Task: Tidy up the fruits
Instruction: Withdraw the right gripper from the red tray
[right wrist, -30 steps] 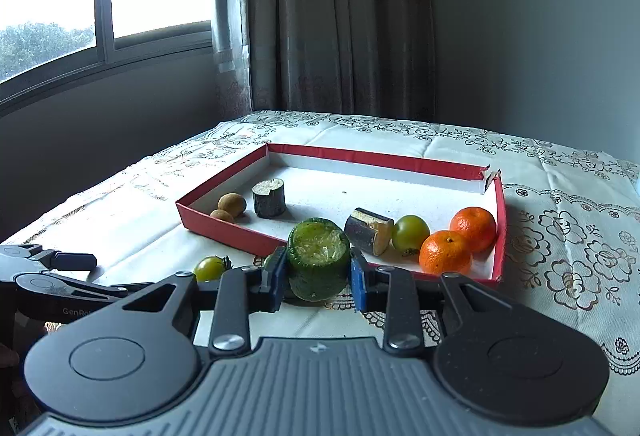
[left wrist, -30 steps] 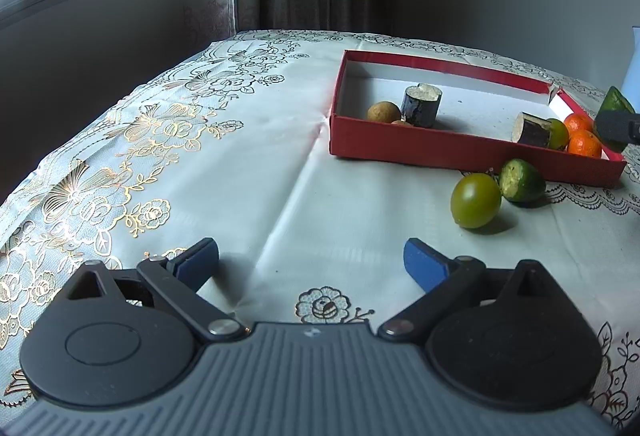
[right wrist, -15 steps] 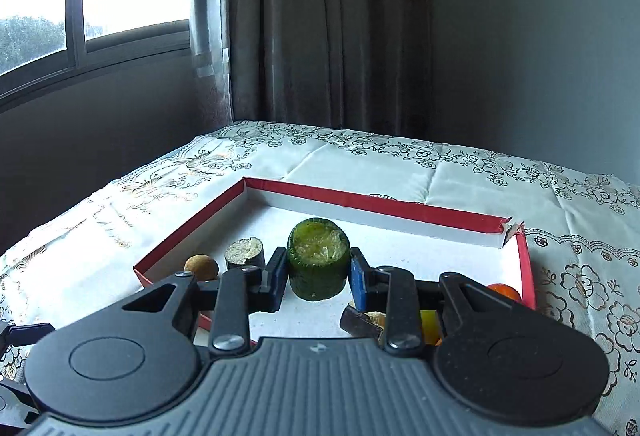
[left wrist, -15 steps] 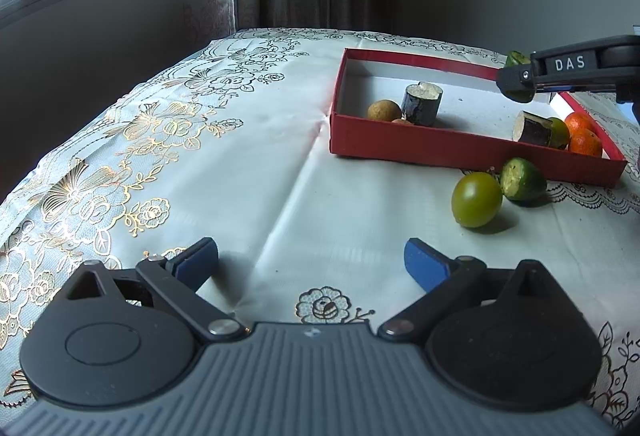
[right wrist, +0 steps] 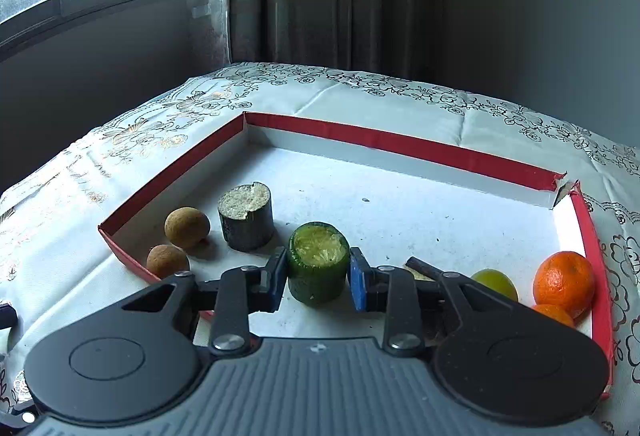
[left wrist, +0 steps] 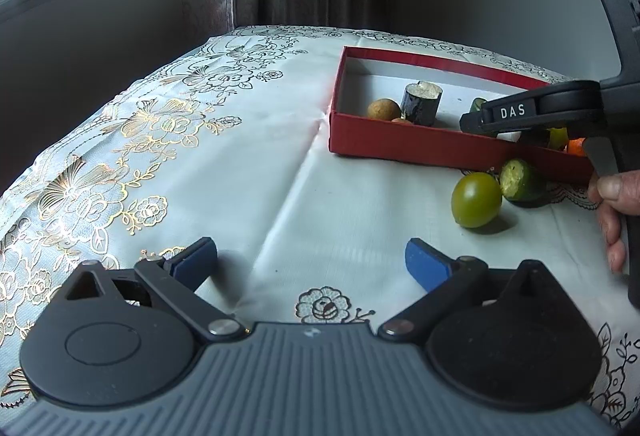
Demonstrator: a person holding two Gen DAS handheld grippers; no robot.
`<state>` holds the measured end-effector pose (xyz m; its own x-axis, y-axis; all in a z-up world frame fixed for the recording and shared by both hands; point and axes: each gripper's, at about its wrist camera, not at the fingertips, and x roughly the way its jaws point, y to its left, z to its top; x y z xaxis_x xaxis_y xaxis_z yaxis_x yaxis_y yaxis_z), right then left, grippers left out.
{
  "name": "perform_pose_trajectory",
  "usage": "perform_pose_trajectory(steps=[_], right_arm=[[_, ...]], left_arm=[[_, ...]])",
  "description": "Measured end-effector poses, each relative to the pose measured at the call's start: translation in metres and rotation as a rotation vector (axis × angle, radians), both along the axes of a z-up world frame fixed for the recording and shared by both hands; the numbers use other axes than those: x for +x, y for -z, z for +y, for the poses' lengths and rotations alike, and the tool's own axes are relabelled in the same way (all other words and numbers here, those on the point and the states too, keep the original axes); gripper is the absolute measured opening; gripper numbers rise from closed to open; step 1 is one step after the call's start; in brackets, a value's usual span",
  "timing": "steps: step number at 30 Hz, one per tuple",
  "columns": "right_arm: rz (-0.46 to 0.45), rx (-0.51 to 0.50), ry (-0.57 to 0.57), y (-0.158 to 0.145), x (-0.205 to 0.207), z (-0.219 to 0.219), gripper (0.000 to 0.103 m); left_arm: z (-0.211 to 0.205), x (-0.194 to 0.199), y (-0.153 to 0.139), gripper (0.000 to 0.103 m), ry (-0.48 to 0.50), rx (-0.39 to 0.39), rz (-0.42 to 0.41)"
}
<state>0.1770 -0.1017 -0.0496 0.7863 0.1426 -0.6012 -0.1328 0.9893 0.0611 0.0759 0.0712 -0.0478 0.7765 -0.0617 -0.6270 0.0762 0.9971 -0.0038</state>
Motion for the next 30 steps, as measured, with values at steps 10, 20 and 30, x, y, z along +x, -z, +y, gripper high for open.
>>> perform_pose_trajectory(steps=[10, 20, 30], right_arm=[[-0.106, 0.096, 0.020, -0.017, -0.068, -0.037, 0.067], [-0.085, 0.062, 0.209, 0.008, -0.135, -0.110, 0.082], [-0.091, 0.098, 0.223, 0.011, -0.134, -0.113, 0.090]], left_arm=[[-0.001, 0.000, 0.000, 0.102, -0.005, 0.008, 0.002], [-0.001, 0.001, 0.000, 0.103, -0.004, 0.003, 0.008], [-0.037, -0.010, -0.018, 0.103, 0.139, 0.006, -0.136]])
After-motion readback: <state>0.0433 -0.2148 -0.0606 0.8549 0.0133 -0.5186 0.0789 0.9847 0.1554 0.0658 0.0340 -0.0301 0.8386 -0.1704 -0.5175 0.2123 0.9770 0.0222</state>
